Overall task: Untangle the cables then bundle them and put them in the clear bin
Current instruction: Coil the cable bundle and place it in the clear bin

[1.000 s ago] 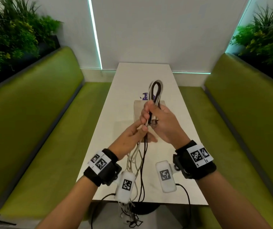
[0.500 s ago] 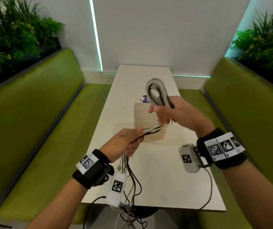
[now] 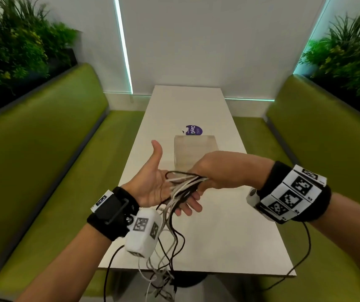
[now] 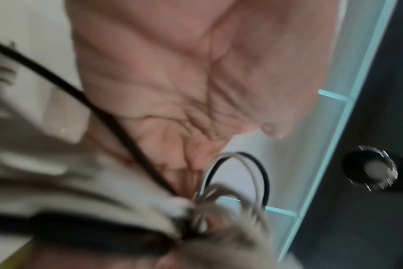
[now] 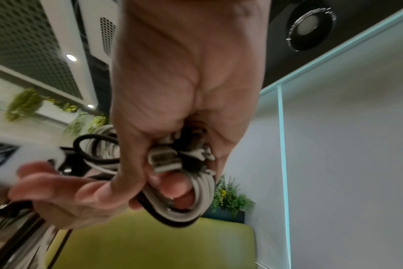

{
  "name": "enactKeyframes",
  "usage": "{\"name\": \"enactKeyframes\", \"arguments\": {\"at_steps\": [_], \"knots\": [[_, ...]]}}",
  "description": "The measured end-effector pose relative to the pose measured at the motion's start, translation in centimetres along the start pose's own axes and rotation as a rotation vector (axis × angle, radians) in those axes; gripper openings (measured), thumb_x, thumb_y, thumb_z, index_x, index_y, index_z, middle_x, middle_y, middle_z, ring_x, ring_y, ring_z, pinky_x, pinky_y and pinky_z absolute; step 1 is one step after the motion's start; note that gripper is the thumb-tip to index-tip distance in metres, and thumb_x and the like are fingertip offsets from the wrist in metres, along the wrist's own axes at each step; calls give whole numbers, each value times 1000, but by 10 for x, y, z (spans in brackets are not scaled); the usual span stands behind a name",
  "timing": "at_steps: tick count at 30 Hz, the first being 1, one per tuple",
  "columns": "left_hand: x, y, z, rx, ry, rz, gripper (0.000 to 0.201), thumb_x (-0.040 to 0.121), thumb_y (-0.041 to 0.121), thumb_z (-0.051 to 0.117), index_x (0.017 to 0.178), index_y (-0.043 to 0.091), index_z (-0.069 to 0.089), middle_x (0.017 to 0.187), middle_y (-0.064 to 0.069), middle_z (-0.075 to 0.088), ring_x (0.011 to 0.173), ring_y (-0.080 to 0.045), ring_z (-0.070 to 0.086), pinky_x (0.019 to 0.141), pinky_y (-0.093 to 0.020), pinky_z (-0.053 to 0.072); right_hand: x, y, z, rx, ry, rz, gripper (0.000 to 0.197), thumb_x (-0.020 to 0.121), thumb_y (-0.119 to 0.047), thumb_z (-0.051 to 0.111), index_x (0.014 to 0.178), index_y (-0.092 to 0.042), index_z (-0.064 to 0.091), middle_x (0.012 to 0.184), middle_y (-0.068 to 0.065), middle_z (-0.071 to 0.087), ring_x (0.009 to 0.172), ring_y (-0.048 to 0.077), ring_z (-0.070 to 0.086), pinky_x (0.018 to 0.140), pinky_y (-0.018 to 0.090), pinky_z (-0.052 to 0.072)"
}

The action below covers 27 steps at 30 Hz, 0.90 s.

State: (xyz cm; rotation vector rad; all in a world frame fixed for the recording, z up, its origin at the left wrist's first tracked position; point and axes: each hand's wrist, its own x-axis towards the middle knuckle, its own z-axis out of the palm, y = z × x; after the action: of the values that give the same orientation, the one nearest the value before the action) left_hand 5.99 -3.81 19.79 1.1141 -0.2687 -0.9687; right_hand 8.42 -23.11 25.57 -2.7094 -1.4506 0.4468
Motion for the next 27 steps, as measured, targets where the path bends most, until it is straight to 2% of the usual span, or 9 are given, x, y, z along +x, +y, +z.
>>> {"name": "enactKeyframes", "arguments": {"at_steps": [2, 4, 6, 8, 9, 16, 20, 24, 27], "knots": [[0, -1, -1, 22, -23, -62, 121, 58, 92, 24, 110, -11, 63, 104, -27, 68, 90, -38, 69, 77, -46, 57, 2, -2, 5, -103, 7, -15, 8, 89, -20, 60, 95, -18, 66, 93, -3, 69, 86, 14, 61, 71, 23, 41], [2, -1, 4, 244, -19, -66, 97, 70, 81, 45, 106, -7, 62, 99, -22, 71, 88, -32, 70, 73, -38, 57, 4, -2, 8, -147, -4, 3, 12, 90, -21, 59, 99, -16, 65, 96, 0, 68, 91, 17, 61, 73, 27, 43], [4, -1, 15, 447, 76, -44, 54, 82, 54, 64, 92, 1, 62, 82, -13, 72, 69, -22, 69, 63, -28, 55, 4, 0, 8, -133, -24, 27, 12, 90, -22, 58, 98, -16, 66, 95, 0, 67, 90, 19, 61, 74, 30, 45], [6, -3, 20, 490, 211, -41, 25, 89, 29, 63, 83, 5, 60, 62, -3, 64, 48, -13, 56, 48, -20, 47, 4, 2, 8, -112, -17, 32, 14, 90, -24, 58, 97, -16, 67, 92, -1, 66, 89, 19, 60, 75, 33, 47], [7, -4, 20, 493, 253, -35, 20, 91, 23, 60, 81, 5, 59, 55, 0, 58, 42, -10, 49, 43, -18, 41, 4, 3, 9, -101, -4, 28, 15, 90, -26, 59, 97, -16, 67, 92, 0, 64, 89, 20, 60, 76, 35, 47], [9, -6, 13, 609, 279, -30, 11, 90, 15, 54, 88, 6, 61, 51, 4, 43, 39, -8, 33, 42, -19, 28, 9, 4, 33, -199, 172, 35, 14, 91, -24, 55, 93, -16, 66, 86, -1, 58, 87, 21, 56, 73, 38, 46], [11, -9, 5, 633, 317, -81, 19, 83, 25, 55, 86, 8, 63, 54, 2, 39, 41, -10, 28, 42, -20, 26, 15, 6, 53, 105, 278, 132, 19, 82, -28, 68, 97, -16, 68, 91, -1, 66, 89, 20, 60, 73, 35, 47], [15, -13, 3, 644, 343, -120, 17, 86, 22, 57, 78, 6, 57, 53, 1, 39, 40, -9, 28, 41, -20, 25, 21, 15, 68, -234, 440, 68, 25, 71, -41, 73, 83, -18, 71, 106, 7, 57, 102, 25, 46, 83, 38, 40], [21, -14, 7, 681, 332, -131, 19, 92, 14, 53, 74, 8, 55, 51, 3, 39, 39, -8, 28, 41, -20, 23, 26, 9, 67, -309, 296, 63, 26, 74, -37, 72, 83, -13, 69, 94, 6, 66, 92, 26, 59, 80, 38, 45]]}}
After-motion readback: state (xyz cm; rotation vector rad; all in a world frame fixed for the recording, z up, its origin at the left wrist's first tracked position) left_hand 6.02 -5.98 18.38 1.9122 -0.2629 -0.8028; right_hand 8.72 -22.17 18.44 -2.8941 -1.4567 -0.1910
